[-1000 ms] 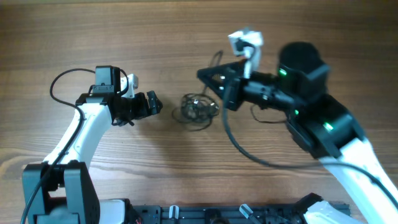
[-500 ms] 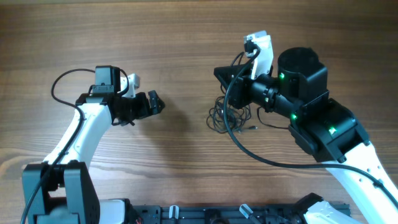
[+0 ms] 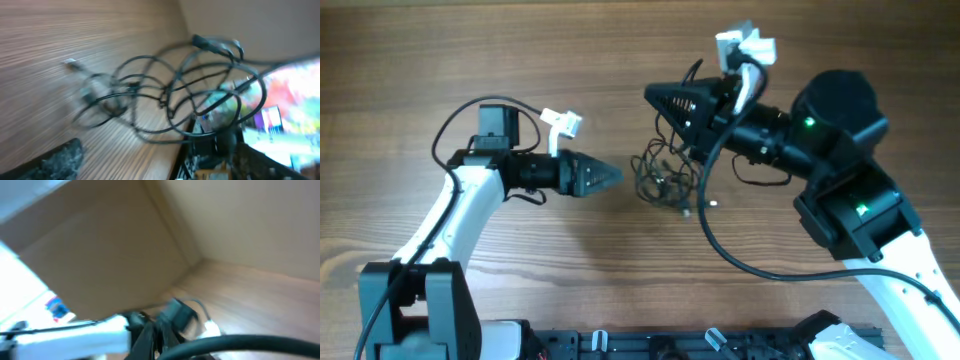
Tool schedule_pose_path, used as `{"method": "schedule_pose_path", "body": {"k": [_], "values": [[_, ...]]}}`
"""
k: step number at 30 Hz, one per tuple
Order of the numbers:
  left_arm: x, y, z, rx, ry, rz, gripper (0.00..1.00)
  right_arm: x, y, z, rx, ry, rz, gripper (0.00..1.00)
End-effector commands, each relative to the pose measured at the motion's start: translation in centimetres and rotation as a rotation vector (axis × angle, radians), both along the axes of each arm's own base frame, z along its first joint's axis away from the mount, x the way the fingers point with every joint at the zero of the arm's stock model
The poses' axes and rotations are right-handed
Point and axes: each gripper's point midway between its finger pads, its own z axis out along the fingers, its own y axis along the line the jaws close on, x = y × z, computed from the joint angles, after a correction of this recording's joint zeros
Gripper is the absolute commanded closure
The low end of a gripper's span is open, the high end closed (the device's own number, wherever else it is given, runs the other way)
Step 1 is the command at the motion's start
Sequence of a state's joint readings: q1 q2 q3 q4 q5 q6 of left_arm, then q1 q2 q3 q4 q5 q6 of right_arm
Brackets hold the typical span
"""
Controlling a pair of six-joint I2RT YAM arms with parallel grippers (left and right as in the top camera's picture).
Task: Untangle cables
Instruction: 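Lift the grasped cable with the right gripper and pull it far right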
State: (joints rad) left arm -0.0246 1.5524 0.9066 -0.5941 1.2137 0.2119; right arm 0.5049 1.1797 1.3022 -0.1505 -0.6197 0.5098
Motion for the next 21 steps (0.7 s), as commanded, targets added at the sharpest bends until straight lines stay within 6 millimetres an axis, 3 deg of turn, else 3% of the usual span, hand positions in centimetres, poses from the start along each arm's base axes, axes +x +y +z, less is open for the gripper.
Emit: {"method": "schedule_pose_path", "body": {"k": [1,6,7,8,9,10,14,16,17,19,21], "values": [[-1.8,-2.5,1.5,-0.073,-0.187,-0.155,0.23,-2.3,-0.4,3.1,0.095,-0.013,0.123,0.96],[-2.3,-4.2,1.2,-0.048,-0.234,-0.209,0.30,-3.2,-0.7,4.8,0.146,-0.045,0.181,0.96],[-2.4,-4.5,1.2,-0.050,-0.244,-0.220,0.36,-3.6,-0.7,5.2,0.151,-0.065,0.201,0.96],[-2.4,-4.6,1.2,-0.050,-0.250,-0.225,0.53,-3.8,-0.7,5.4,0.154,-0.077,0.215,0.96],[-2.4,-4.7,1.1,-0.045,-0.254,-0.226,0.83,-4.0,-0.6,5.6,0.158,-0.084,0.224,0.96],[-2.3,-4.6,0.9,-0.031,-0.255,-0.222,0.96,-4.1,-0.6,5.8,0.160,-0.093,0.229,0.96],[-0.4,-3.4,-1.9,0.160,-0.158,-0.100,0.96,-4.2,-0.7,6.0,0.164,-0.106,0.229,0.96],[1.8,-1.1,-4.8,0.366,-0.047,0.081,0.96,-3.9,-0.9,6.0,0.163,-0.106,0.219,0.96],[3.0,1.0,-6.5,0.499,0.023,0.220,0.96,-3.7,-1.0,6.0,0.163,-0.106,0.212,0.96],[4.6,6.6,-9.2,0.771,0.147,0.541,0.96,-3.1,-1.6,5.7,0.158,-0.095,0.187,0.96],[4.6,11.2,-10.0,0.955,0.215,0.781,0.96,-2.1,-2.4,5.1,0.146,-0.068,0.153,0.96]]}}
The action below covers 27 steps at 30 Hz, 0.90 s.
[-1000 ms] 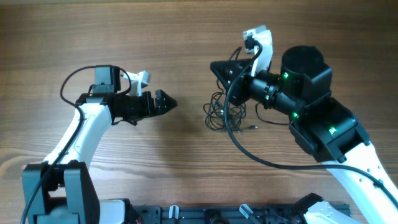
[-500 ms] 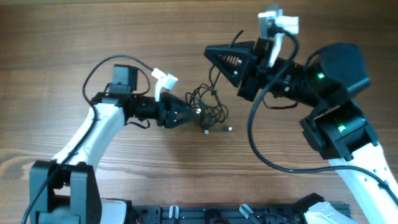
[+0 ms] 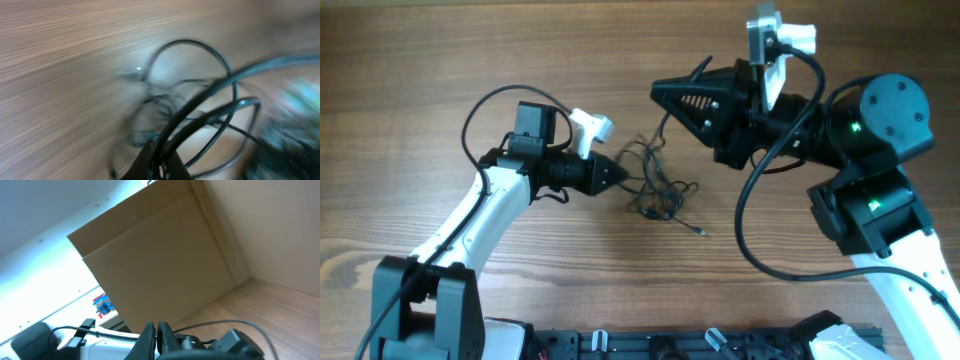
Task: Untangle cables
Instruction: 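Lift the grasped cable with the right gripper and pull it far right, then release the cable end and move the right gripper back toward the bundle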
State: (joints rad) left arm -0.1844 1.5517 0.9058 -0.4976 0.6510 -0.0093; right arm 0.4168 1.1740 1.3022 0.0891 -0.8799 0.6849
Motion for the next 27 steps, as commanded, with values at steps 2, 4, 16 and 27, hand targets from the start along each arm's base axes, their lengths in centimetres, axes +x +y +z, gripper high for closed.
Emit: {"method": "schedule_pose_path", "body": {"k": [2,4,16,27], "values": [[2.0,13.0,-3.6,0.583,0.076,0.707,0.94,1.4,-2.3,-0.6,-0.026,0.047,-0.072,0.96],[1.8,13.9,-3.7,0.596,0.090,0.736,0.88,2.9,-3.6,-2.2,-0.061,0.108,-0.133,0.96],[0.0,21.8,-4.3,0.538,0.261,0.995,0.96,9.2,-20.4,-15.1,-0.304,0.615,-0.817,0.96],[-1.2,26.2,-4.4,0.382,0.361,1.193,0.96,6.6,-33.8,-19.9,-0.349,0.900,-1.352,0.96]]}}
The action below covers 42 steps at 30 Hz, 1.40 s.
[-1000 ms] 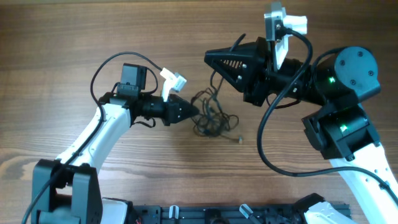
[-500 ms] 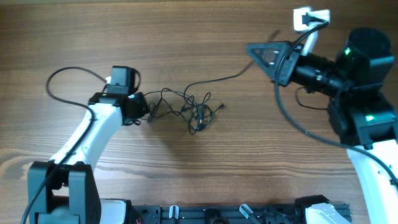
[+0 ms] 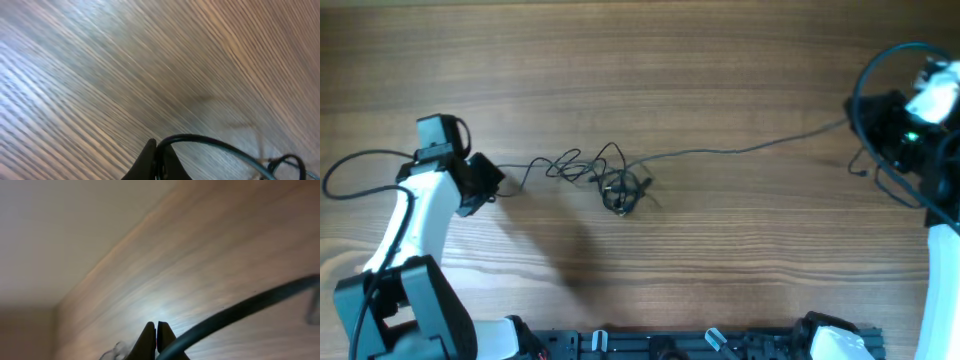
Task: Untangle cables
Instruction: 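Release the cable end and move the right gripper back toward the bundle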
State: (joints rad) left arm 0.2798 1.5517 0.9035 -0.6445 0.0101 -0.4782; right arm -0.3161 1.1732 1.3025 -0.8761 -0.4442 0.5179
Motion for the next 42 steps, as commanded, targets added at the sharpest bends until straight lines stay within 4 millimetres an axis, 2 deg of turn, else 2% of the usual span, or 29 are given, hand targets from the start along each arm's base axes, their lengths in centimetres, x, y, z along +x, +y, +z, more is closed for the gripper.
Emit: {"method": "schedule_pose_path", "body": {"k": [1,4,6,9,11,17,21,25,30,34,37,40,42], "values": [[-0.6,1.9,0.1,-0.041,-0.018,0.140,0.96,-2.2,-7.2,-1.0,-0.132,0.101,-0.354,0.96],[-1.1,3.8,-0.2,-0.060,-0.043,0.269,0.96,-4.7,-11.1,-1.9,-0.110,0.175,-0.650,0.96],[-1.1,5.0,-0.5,-0.107,-0.090,0.375,0.96,-5.8,-12.8,-2.0,-0.081,0.184,-0.791,0.96],[-0.4,5.8,-0.8,-0.242,-0.212,0.483,0.96,-6.5,-14.2,-1.8,-0.065,0.171,-0.901,0.96],[-0.3,6.1,-0.9,-0.270,-0.245,0.493,0.96,-7.1,-14.9,-1.8,-0.080,0.173,-0.962,0.96],[0.0,5.8,-0.9,-0.285,-0.258,0.473,0.96,-6.9,-15.1,-2.3,-0.089,0.193,-0.959,0.96],[1.3,3.1,-0.5,-0.317,-0.267,0.343,0.94,-4.7,-12.9,-4.2,-0.016,0.250,-0.772,0.96],[3.0,-1.3,-0.4,-0.309,-0.264,0.141,0.86,-2.2,-9.9,-6.4,0.022,0.303,-0.489,0.94],[4.5,-8.1,0.1,-0.296,-0.276,-0.133,0.89,0.2,-5.7,-9.6,0.050,0.363,-0.152,0.90],[5.0,-12.2,0.4,-0.296,-0.289,-0.270,0.92,1.1,-2.7,-12.1,0.052,0.418,0.042,0.85],[5.1,-14.1,0.6,-0.275,-0.304,-0.366,0.92,1.2,-1.0,-13.9,0.037,0.468,0.136,0.84],[5.0,-14.8,0.4,-0.237,-0.297,-0.388,0.92,1.3,1.0,-15.5,0.028,0.518,0.222,0.83],[5.0,-14.9,0.3,-0.224,-0.295,-0.391,0.92,1.3,2.3,-16.2,0.024,0.540,0.260,0.78]]}}
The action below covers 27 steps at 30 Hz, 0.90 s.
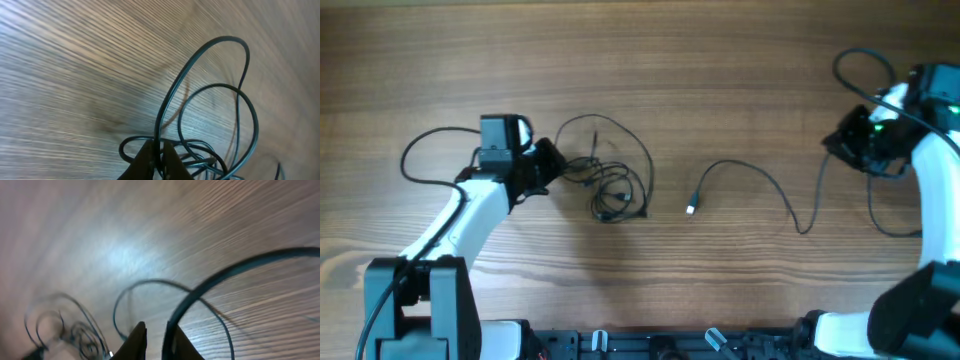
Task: Untangle cables
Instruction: 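Release the cable end and move the right gripper back toward the bundle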
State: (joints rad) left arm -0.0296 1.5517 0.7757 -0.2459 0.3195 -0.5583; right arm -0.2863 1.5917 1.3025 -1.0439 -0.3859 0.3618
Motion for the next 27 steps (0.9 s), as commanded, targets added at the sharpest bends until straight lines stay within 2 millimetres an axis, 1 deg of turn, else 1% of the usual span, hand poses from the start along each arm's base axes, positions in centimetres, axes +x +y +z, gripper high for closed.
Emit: {"method": "schedule_pose_path", "body": {"k": [1,2,3,4,5,6,7,8,9,12,17,19,21,23,25,27], "values": [[-0.1,0.0,-0.2,0.061,-0.015,-0.025,0.92,0.5,3.0,-1.1,0.025,0.011,0.148,0.75],[-0.1,0.0,-0.2,0.061,-0.015,-0.025,0.92,0.5,3.4,-1.3,0.023,0.017,0.163,0.69],[-0.1,0.0,-0.2,0.061,-0.016,-0.025,0.92,0.5,3.9,-1.6,0.017,0.024,0.180,0.59],[-0.1,0.0,-0.2,0.061,-0.019,-0.025,0.92,0.5,4.2,-1.7,0.011,0.026,0.193,0.46],[0.0,0.0,-0.2,0.061,-0.020,-0.024,0.92,0.6,4.5,-1.8,0.001,0.028,0.204,0.36],[0.0,0.0,-0.1,0.061,-0.022,-0.024,0.92,0.7,4.9,-1.9,-0.008,0.028,0.216,0.19],[0.0,0.0,-0.1,0.061,-0.023,-0.024,0.92,0.7,5.2,-1.9,-0.012,0.028,0.221,0.09],[0.0,0.0,-0.1,0.060,-0.023,-0.024,0.92,0.7,5.6,-1.9,-0.011,0.027,0.230,0.03],[0.0,0.0,-0.1,0.060,-0.023,-0.024,0.92,0.7,6.0,-1.9,-0.007,0.031,0.224,0.01],[0.0,0.0,-0.1,0.059,-0.022,-0.023,0.93,0.7,7.6,-1.9,0.002,0.038,0.235,0.00],[0.1,0.0,-0.1,0.057,-0.025,-0.020,0.94,0.9,11.0,-1.7,-0.016,-0.008,0.370,0.00],[0.1,0.0,0.0,0.057,-0.026,-0.020,0.94,1.0,12.7,-1.6,-0.026,-0.044,0.444,0.00],[0.1,0.0,0.0,0.057,-0.026,-0.020,0.94,1.3,13.9,-1.5,-0.040,-0.078,0.498,0.00],[0.1,0.0,-0.1,0.056,-0.025,-0.018,0.94,1.6,14.1,-1.6,-0.079,-0.090,0.506,0.00],[0.1,0.0,-0.1,0.056,-0.025,-0.018,0.94,1.8,13.9,-1.8,-0.127,-0.093,0.504,0.01],[0.1,0.0,-0.1,0.056,-0.025,-0.018,0.94,1.8,13.9,-1.8,-0.130,-0.090,0.504,0.00]]}}
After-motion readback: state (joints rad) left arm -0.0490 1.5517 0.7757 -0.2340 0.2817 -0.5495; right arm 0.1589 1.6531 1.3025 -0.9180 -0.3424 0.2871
